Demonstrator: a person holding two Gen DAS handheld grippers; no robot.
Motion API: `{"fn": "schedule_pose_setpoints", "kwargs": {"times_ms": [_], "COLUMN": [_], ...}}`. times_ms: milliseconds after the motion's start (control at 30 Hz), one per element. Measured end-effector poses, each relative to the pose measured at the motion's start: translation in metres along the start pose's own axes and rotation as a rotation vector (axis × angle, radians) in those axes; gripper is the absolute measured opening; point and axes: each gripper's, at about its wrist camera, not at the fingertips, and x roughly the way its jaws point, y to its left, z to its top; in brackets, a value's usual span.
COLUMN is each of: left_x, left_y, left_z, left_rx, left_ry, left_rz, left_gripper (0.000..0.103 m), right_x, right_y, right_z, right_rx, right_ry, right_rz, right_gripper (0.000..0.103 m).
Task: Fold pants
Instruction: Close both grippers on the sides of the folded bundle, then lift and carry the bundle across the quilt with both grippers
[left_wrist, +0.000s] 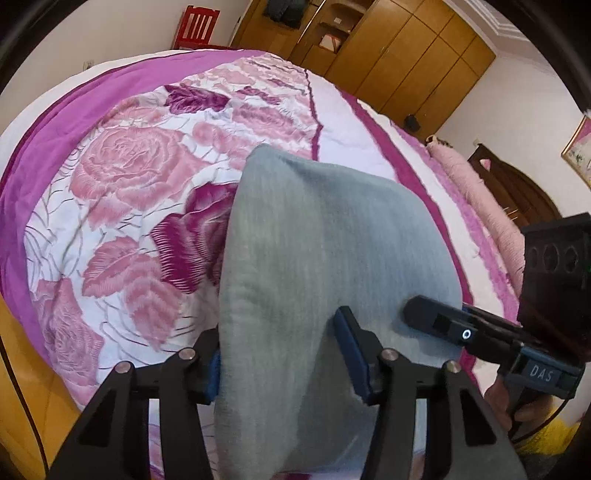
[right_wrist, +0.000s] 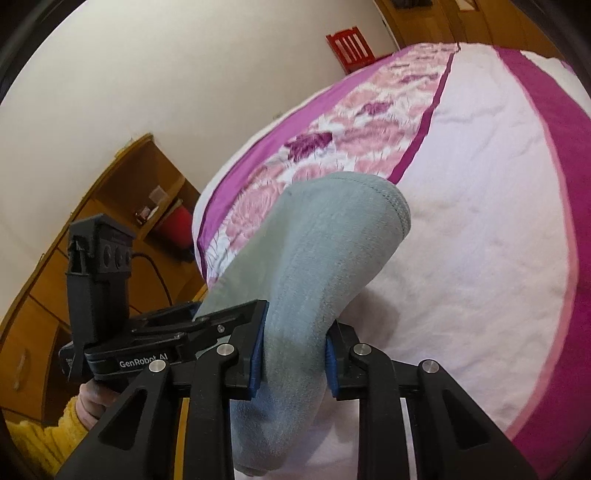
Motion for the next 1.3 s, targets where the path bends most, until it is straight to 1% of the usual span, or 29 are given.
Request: {"fn": "schedule_pose_setpoints", "kwargs": {"times_ms": [167,367,500,700,933,1067,1233,1300], "left_x": [0.0,0.01,0.022,0.052,0.097,0.126,0.166,0.187], "left_y": [-0.034,-0.084,-0.125,-0.183,-0.231,-0.258,-0.275,-0.274], "left_z": [0.008,0.021,0.032,0.047,0.061,0.066,0.065,0.06], "left_rx": [0.051,0.118,0.184,0.263,0.3,0.346,0.394,0.388], "left_ry": [-0.021,-0.02,-0.013,0.002,0.041,0.052,0.084,0.124], "left_rz": [-0.024,-0.081,-0.113,-0.137,-0.141,-0.129,-0.104,-0.095], "left_gripper": [0.055,0.055,0.054,0.052,0.052,0.052,0.052,0.052], "right_x": [-0.027,-0.075,-0.1,-0.135,-0.155,-0.16,-0.155,-0.147], "right_y": [-0.008,-0.038,-0.06,-0.1,-0.157,-0.185,-0.228,-0.241], "right_z": [0.01,0.018,0.023,0.031,0.037,0.042,0.038,0.032], "right_rx": [-0.024,-0.005,-0.011,0.003,0.044,0.024,0.075,0.09], "right_ry": [-0.044,-0.107,-0.133,-0.184,-0.202,-0.2,-0.156,-0.132], "right_rz": [-0.022,-0.034,-0.068,-0.11,-0.125,-0.177,-0.226,-0.256], "right_gripper": [0.026,0.026,0.026,0.026,0.026,0.026,0.027,0.027]}}
